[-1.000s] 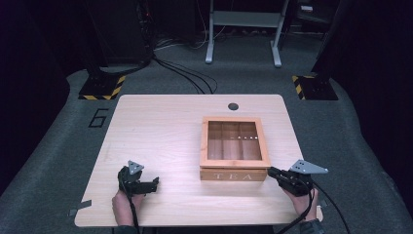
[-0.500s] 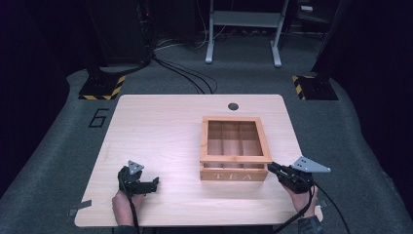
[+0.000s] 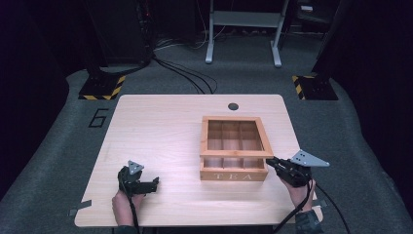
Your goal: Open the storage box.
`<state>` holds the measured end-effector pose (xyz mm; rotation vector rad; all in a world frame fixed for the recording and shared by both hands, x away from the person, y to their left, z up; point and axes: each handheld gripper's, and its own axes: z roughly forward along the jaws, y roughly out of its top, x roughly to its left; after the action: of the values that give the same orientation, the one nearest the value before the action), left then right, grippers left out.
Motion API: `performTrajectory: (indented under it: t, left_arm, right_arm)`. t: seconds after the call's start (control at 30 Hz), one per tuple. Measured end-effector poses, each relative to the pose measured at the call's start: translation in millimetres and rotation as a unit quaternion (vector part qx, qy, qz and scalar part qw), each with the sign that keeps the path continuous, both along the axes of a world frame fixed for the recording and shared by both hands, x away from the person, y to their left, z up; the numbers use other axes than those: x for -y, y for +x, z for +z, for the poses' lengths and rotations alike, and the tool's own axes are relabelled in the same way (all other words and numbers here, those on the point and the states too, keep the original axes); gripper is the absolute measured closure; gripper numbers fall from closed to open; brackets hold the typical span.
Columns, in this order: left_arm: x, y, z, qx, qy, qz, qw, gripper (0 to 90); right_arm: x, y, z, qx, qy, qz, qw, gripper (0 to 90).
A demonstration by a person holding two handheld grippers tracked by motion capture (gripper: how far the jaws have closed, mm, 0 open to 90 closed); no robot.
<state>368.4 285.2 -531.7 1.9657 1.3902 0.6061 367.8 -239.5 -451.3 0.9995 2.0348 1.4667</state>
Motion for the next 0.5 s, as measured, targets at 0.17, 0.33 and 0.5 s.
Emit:
performTrajectory:
  t: [0.17,0.33,0.5]
  left_arm:
    - [0.0,0.0,0.0,0.000,0.000,0.000,1.0000,2.9]
    - [-0.1,0.0,0.0,0.000,0.000,0.000,1.0000,2.9]
    - [-0.1,0.0,0.0,0.000,0.000,0.000,1.0000,2.9]
  right_arm:
    - [-3.3,5.8,10.2,0.002,-0.005,0.001,1.0000,83.2]
    - [-4.5,11.2,20.5,0.009,-0.008,0.003,0.9999,83.3]
    - [-5.6,16.9,30.1,0.011,-0.010,0.005,0.9999,83.6]
